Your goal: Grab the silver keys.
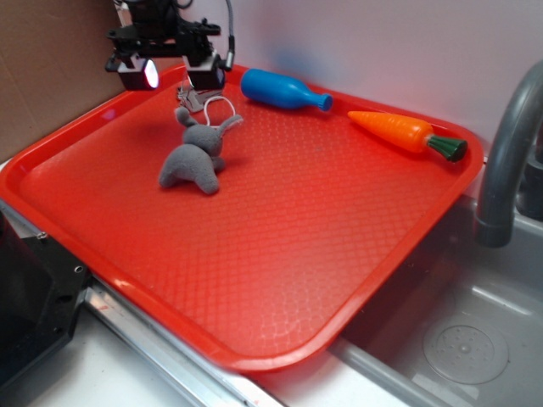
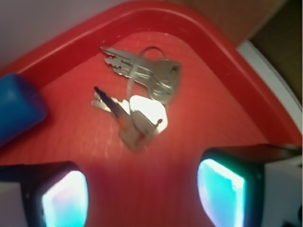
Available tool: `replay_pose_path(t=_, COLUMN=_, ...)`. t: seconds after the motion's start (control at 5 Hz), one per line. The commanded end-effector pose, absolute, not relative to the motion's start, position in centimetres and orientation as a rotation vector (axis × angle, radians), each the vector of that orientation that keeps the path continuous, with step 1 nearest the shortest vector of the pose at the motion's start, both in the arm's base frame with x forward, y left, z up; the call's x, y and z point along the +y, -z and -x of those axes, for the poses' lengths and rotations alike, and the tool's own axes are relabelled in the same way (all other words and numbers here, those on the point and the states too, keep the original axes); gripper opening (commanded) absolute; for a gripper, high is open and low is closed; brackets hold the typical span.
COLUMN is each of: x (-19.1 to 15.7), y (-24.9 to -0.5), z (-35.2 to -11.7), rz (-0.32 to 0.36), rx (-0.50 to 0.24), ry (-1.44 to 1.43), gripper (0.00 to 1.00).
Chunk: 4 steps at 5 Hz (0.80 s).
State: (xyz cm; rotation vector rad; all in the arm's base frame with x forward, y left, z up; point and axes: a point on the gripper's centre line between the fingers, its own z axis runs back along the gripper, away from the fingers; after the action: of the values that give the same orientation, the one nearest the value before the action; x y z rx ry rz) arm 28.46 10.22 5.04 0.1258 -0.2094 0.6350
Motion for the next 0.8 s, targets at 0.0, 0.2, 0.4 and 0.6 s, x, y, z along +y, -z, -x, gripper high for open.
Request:
replay_pose_path(t=0.0, x=13.0, y=-5.8, z=-30.5, rz=-0.130, rx=-0.247, ry=-0.674, gripper=1.00)
replay_pose_path(t=0.2, x=13.6, y=-5.4, z=-30.7, rz=-0.117, rx=-0.232, ry=-0.692, gripper=1.00)
replay_pose_path(t=0.4, x=13.9, y=-5.3, z=-30.9, rz=-0.112, rx=-0.227, ry=-0.702, gripper=1.00)
replay_pose_path(t=0.6, x=15.1, y=-4.7, z=-31.0, rz=-0.150, rx=-0.221, ry=-0.707, gripper=1.00)
